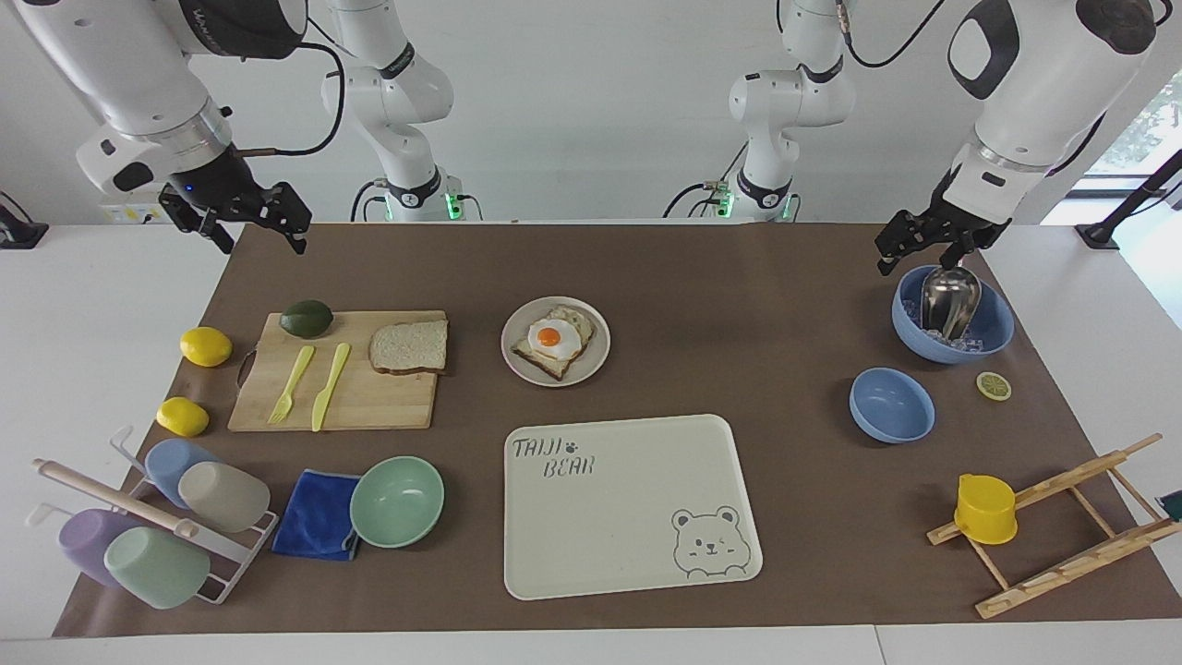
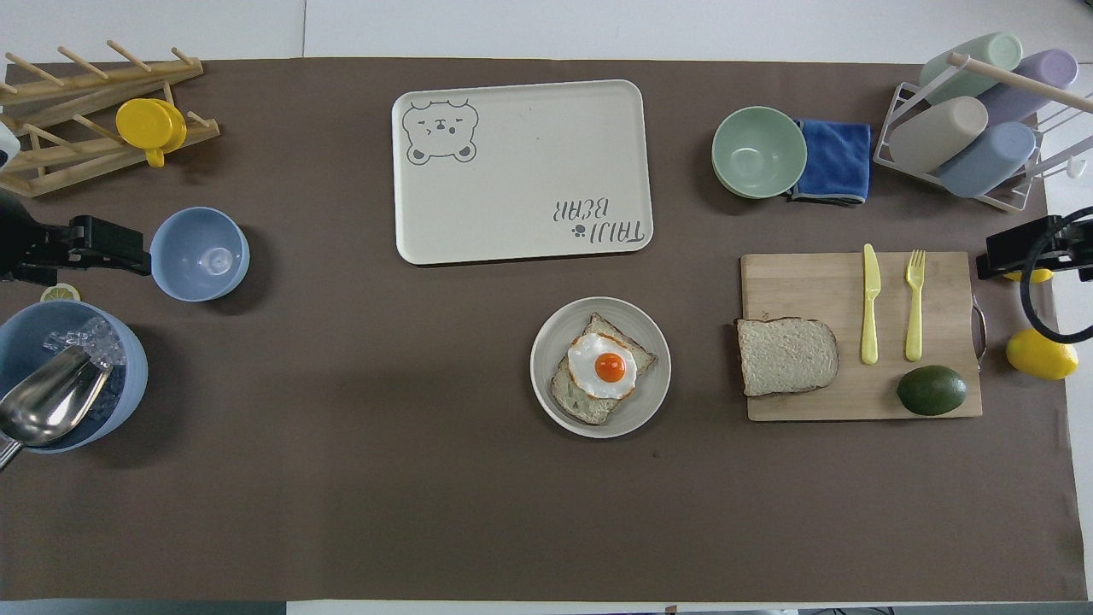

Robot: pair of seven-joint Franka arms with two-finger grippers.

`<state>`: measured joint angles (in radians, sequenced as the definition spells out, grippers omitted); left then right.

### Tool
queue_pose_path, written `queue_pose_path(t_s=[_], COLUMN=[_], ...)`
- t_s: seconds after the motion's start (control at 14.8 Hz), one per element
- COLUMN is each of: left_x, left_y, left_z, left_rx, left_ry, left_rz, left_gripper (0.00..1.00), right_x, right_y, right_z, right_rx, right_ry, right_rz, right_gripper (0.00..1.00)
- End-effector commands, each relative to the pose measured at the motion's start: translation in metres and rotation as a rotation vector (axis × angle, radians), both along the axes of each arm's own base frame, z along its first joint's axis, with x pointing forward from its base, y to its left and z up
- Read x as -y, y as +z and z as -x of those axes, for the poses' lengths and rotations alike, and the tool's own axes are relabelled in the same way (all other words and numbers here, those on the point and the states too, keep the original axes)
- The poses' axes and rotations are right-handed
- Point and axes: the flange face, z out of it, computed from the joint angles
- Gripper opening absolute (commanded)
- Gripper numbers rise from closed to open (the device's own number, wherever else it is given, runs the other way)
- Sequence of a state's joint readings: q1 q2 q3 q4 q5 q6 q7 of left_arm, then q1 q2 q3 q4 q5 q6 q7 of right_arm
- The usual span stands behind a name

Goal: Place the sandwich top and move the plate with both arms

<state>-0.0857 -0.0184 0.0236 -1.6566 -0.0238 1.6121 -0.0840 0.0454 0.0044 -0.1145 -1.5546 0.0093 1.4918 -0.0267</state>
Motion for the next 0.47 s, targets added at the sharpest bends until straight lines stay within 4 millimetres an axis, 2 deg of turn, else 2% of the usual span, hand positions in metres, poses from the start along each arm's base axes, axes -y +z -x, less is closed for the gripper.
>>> queue_pose_path(t_s=[0.0, 0.41], left_x=[-0.0021, -0.0021], left_y=[0.0028, 0.003], left_z=[0.0046, 0.0045], left_rx=[-0.004, -0.002], left_ry=[-0.003, -0.003], left_rz=[-0.013, -0.013], left_gripper=[1.0, 1.0], right_x=[0.0015, -0.003], right_y=[0.0027, -0.0012], right_z=[-0.002, 0.0004], right_rx=[0.002, -0.004], right_ry=[-0.018, -0.019], right_rz=[0.016, 0.004], right_gripper=[1.0, 1.0])
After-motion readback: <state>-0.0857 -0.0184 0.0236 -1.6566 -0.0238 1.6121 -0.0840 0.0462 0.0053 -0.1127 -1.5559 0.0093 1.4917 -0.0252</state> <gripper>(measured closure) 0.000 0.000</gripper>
